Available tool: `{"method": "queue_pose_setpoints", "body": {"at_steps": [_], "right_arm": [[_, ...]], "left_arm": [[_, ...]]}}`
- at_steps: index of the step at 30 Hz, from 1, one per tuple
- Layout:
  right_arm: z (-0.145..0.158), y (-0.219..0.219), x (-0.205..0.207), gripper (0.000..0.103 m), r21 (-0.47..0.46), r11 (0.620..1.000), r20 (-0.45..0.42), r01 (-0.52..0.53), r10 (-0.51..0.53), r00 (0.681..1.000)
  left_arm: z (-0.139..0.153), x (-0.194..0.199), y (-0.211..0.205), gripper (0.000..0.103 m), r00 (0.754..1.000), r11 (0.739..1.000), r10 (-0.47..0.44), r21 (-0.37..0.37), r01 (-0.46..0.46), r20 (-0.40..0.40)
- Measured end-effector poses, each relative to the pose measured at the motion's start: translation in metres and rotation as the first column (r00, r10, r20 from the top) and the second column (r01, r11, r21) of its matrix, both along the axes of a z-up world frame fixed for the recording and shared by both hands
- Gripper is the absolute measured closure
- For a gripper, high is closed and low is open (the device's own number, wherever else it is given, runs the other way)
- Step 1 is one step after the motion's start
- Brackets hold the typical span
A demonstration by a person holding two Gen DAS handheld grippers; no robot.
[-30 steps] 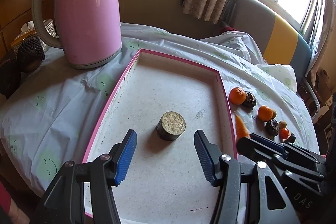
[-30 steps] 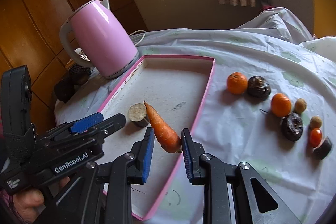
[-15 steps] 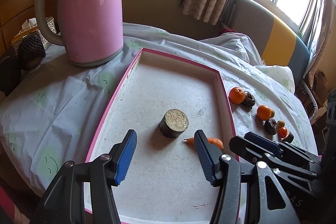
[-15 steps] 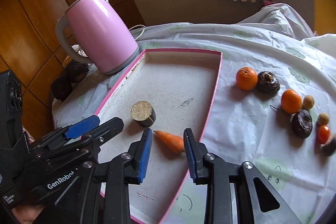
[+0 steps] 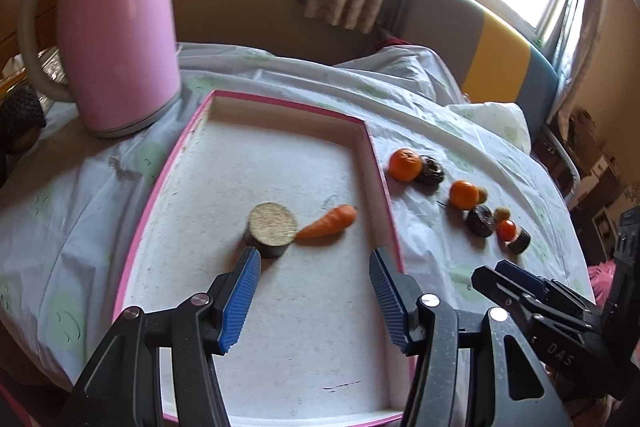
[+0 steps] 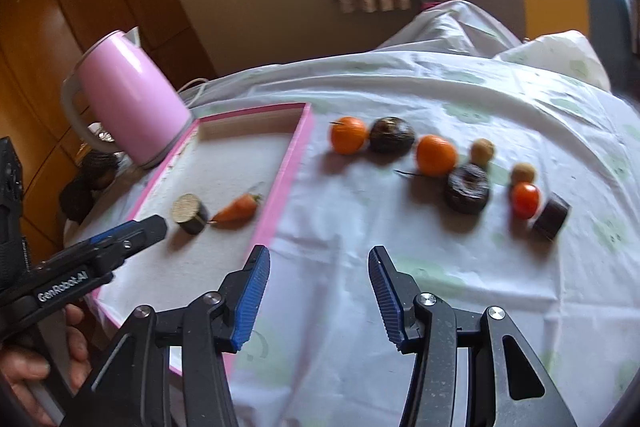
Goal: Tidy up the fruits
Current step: 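Lower the carrot into the pink tray and open the right gripper, then reach to the mandarin and grasp it with the left gripper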
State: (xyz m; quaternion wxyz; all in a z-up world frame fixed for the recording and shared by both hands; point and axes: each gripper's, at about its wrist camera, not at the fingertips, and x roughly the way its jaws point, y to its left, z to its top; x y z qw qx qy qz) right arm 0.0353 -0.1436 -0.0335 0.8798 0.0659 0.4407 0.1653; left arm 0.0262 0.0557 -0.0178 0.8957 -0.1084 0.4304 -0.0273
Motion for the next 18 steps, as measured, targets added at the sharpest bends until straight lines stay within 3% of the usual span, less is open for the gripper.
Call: {"method": "queue_pose_setpoints", "body": {"at_steps": [4, 11, 18], "right_arm": [[-0.008, -0.016, 0.0, 0.048, -0.028, 0.998, -0.012, 0.05, -0.051, 0.999], [-0.015, -0.036, -0.005, 0.043, -0.05, 0.994, -0.006, 0.094, -0.094, 0.996], [-0.017, -0.046, -0.006, 0.042, -0.046, 0.992, -0.001, 0.119, -0.119, 0.993]], "left_arm": [[0.007, 0.005, -0.015, 0.046, 0.998, 0.998, -0.061, 0.005, 0.061, 0.026], [0.014, 0.03, -0.038, 0.046, 0.987, 0.987, -0.158, -0.018, 0.158, -0.002], [0.019, 0.062, -0.071, 0.046, 0.945, 0.945, -0.328, -0.009, 0.328, 0.0]]}}
